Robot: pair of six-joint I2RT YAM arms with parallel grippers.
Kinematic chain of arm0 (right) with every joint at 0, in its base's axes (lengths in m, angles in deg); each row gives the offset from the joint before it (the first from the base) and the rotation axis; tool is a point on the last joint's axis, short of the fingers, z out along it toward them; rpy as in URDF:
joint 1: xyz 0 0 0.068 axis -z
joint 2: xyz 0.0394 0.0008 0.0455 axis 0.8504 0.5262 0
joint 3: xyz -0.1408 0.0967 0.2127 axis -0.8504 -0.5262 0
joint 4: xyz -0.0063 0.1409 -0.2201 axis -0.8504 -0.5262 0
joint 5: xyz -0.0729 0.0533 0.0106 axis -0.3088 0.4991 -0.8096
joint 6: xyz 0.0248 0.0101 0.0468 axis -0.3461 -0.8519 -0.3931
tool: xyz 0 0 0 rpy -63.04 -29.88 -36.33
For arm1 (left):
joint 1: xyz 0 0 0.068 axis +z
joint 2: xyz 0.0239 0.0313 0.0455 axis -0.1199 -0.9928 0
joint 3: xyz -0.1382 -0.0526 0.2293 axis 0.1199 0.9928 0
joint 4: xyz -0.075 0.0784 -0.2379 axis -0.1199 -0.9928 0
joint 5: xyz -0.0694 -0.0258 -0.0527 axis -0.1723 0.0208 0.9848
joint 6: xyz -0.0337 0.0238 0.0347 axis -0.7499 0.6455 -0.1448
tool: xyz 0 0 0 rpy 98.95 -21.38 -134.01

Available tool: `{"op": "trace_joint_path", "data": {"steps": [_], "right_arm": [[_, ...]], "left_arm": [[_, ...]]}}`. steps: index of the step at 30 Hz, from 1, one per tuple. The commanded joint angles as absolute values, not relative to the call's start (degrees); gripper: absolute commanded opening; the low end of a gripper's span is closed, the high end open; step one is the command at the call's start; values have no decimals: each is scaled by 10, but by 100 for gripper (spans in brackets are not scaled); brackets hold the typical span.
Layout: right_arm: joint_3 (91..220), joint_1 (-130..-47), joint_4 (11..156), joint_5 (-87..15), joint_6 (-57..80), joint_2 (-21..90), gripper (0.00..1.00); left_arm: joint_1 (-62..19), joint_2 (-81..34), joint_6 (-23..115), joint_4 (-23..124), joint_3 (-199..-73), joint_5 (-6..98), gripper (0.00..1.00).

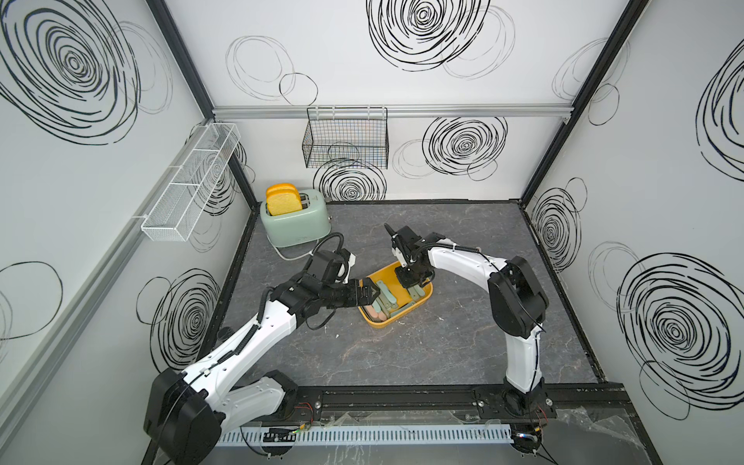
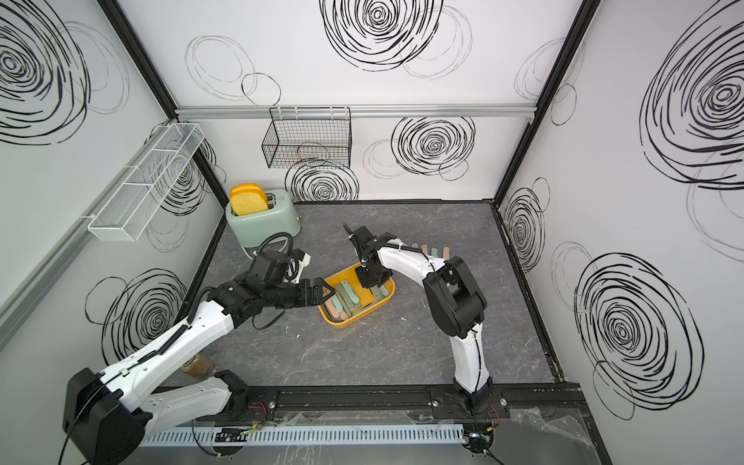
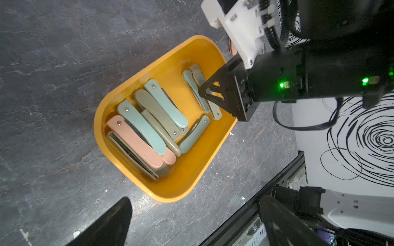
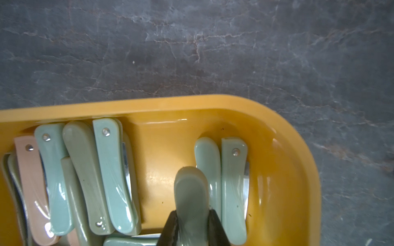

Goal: Take the fruit knife out of the storage box
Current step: Pick up the fruit knife from the storage box.

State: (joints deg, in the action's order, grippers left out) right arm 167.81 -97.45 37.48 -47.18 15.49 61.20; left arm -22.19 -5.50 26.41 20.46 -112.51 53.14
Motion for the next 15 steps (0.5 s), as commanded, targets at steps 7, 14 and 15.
{"op": "trace_joint_path", "data": {"steps": [7,14,15], "right_arm": [[1721,-958,353,-455,147,597,13],[1823,-907,313,-454,147,619,13],[1836,-898,308,-457,147,624,13]], "left_arm": [[-222,-122,231,299,-1172,536,98],[-225,-207,223,324,-1252,542,98],[-226,-221,222,326,-1264,542,98]]}}
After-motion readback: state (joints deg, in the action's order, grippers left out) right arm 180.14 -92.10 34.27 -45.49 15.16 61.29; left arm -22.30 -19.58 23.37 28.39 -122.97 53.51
